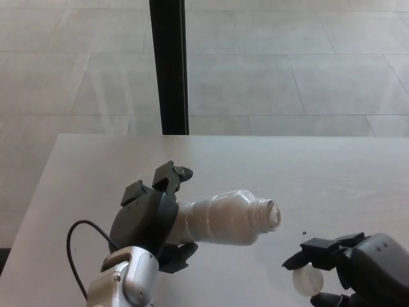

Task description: The robot uses its left hand to to lift the bottle kept on the middle of the desk and tilts it towards its right hand. It then uses its right hand to rotate its cap to open it and places the bottle and cap back on the desk

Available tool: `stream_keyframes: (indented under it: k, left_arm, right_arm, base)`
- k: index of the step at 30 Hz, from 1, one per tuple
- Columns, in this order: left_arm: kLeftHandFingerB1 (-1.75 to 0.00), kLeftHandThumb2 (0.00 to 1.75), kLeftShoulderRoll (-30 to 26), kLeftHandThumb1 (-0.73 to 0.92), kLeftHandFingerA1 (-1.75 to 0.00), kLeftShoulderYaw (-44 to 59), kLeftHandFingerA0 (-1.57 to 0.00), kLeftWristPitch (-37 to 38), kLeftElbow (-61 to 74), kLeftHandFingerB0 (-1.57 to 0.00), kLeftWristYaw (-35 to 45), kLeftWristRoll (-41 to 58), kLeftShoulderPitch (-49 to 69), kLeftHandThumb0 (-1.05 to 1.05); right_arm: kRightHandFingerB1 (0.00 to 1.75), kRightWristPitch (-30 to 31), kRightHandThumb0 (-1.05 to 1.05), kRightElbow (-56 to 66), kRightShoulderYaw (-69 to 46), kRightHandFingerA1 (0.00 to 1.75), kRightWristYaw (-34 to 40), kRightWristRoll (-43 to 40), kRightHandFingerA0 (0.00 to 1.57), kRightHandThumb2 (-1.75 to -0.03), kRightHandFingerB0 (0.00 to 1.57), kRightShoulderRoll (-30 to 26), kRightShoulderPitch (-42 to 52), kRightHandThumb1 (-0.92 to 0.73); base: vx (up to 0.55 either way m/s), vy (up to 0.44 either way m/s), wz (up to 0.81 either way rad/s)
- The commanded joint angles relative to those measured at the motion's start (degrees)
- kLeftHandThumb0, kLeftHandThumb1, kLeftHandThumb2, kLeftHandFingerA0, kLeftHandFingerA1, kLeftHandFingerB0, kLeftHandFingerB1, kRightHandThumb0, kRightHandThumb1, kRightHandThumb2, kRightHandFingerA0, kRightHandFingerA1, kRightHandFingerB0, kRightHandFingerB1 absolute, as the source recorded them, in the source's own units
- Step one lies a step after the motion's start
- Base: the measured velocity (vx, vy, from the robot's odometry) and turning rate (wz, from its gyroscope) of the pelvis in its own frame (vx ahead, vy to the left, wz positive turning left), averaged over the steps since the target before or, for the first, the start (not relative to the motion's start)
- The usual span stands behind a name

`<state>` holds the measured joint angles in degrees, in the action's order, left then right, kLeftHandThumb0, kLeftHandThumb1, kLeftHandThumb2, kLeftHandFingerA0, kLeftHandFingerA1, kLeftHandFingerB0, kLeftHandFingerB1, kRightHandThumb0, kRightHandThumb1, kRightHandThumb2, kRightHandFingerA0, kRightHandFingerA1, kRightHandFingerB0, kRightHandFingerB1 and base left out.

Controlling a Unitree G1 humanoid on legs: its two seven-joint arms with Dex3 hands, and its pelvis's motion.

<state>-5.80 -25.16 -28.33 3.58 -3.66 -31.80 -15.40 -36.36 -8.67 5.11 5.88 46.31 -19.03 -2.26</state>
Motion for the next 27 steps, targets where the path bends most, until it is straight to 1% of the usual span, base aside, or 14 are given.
stream_keyframes:
  k: [1,6,7,8,10,11,12,15,16,17,18,21,25,27]
  left_arm:
    - [-0.75,0.78,-1.7,0.82,-1.03,-3.9,-0.76,-19.1,2.5,-0.64,13.1,-3.9,-1.8,-0.01]
    - [-0.8,0.82,-1.9,0.81,-1.16,-5.4,-0.74,-20.0,1.7,-0.66,13.4,-4.7,-2.3,0.01]
    - [-0.74,0.8,-1.8,0.83,-1.07,-5.5,-0.71,-21.9,1.3,-0.63,14.3,-4.5,-3.2,-0.01]
    - [-0.71,0.81,-2.3,0.84,-0.82,-5.4,-0.62,-21.6,1.5,-0.6,14.9,-4.3,-3.8,0.0]
    - [-0.72,0.79,-2.9,0.85,-0.86,-5.7,-0.64,-23.6,1.8,-0.61,16.6,-3.9,-5.1,-0.01]
    - [-1.09,0.8,-4.8,0.8,-1.55,-7.3,-0.76,-25.9,1.7,-0.7,20.3,-4.2,-7.2,0.02]
    - [-1.23,0.76,-6.0,0.83,-1.7,-8.6,-0.76,-29.8,0.7,-0.63,24.3,-2.7,-10.1,0.01]
    - [-1.36,0.86,-9.2,0.7,-1.75,-11.1,-0.78,-34.0,-0.2,-0.57,32.3,1.5,-15.7,0.02]
    - [-1.27,0.7,-9.5,0.77,-1.75,-11.8,-0.74,-37.8,-0.7,-0.55,34.4,4.2,-18.5,0.04]
    - [-1.05,0.59,-9.7,0.82,-1.62,-12.4,-0.64,-39.1,-2.3,-0.53,36.1,5.6,-21.1,0.04]
    - [-1.12,0.68,-9.5,0.77,-1.74,-12.5,-0.59,-39.8,-3.1,-0.46,36.6,6.3,-22.5,0.03]
    - [-1.09,0.73,-9.6,0.75,-1.74,-12.9,-0.67,-41.1,-3.1,-0.55,36.6,7.2,-23.7,-0.02]
    - [-1.27,0.8,-8.0,0.73,-1.75,-10.3,-0.85,-41.8,-3.0,-0.67,36.8,10.3,-24.5,-0.07]
    - [-1.27,0.75,-7.4,0.78,-1.75,-9.1,-0.83,-41.1,-3.7,-0.64,37.1,11.8,-23.7,-0.12]
  right_arm:
    - [0.71,25.2,-0.35,-13.8,7.6,1.3,-8.1,12.5,0.88,-0.72,0.82,2.8,-4.8,-0.66]
    - [0.78,30.0,-0.33,-16.7,10.0,1.32,-12.2,14.4,0.8,-0.74,0.78,2.5,-7.7,-0.64]
    - [0.66,31.9,-0.32,-17.8,10.8,0.93,-16.5,14.4,0.73,-0.68,0.72,2.3,-9.2,-0.69]
    - [0.55,31.6,-0.39,-18.6,11.6,0.73,-17.5,15.3,0.75,-0.61,0.65,1.2,-10.3,-0.7]
    - [0.5,31.9,-0.42,-18.5,12.1,0.82,-18.7,15.1,0.72,-0.6,0.59,0.3,-11.0,-0.7]
    - [0.44,31.2,-0.48,-18.3,11.8,0.98,-18.8,14.4,0.66,-0.61,0.5,-0.6,-11.2,-0.69]
    - [0.46,31.1,-0.48,-17.6,11.6,0.95,-18.1,14.1,0.59,-0.6,0.49,-1.1,-11.2,-0.69]
    - [0.45,31.6,-0.48,-16.1,11.1,1.28,-17.7,13.8,0.46,-0.62,0.5,-1.8,-11.5,-0.71]
    - [0.43,31.1,-0.46,-15.9,11.1,1.31,-16.6,13.5,0.44,-0.63,0.53,-2.2,-11.4,-0.71]
    - [0.45,30.3,-0.45,-14.9,10.6,1.31,-14.2,13.4,0.44,-0.63,0.6,-2.4,-10.7,-0.72]
    - [0.47,29.4,-0.44,-14.8,10.5,1.24,-12.1,13.0,0.45,-0.62,0.65,-2.5,-10.5,-0.7]
    - [0.51,28.9,-0.45,-14.1,10.3,1.19,-11.7,12.0,0.41,-0.62,0.67,-2.6,-10.1,-0.71]
    - [0.56,27.0,-0.44,-12.9,8.9,1.33,-8.9,10.0,0.43,-0.62,0.76,-3.0,-9.7,-0.68]
    - [0.57,26.4,-0.44,-12.7,8.7,1.27,-7.6,9.7,0.42,-0.62,0.77,-3.2,-9.6,-0.68]
  base:
    - [0.0,0.0,0.0]
    - [0.0,0.0,0.0]
    - [0.0,0.0,0.0]
    - [0.0,0.0,0.0]
    - [0.0,0.0,0.0]
    - [0.0,0.0,0.0]
    - [0.0,0.0,0.0]
    - [0.0,0.0,0.0]
    - [0.0,0.0,0.0]
    - [0.0,0.0,0.0]
    - [0.0,0.0,0.0]
    - [0.0,0.0,0.0]
    - [0.0,0.0,0.0]
    - [0.0,0.0,0.0]
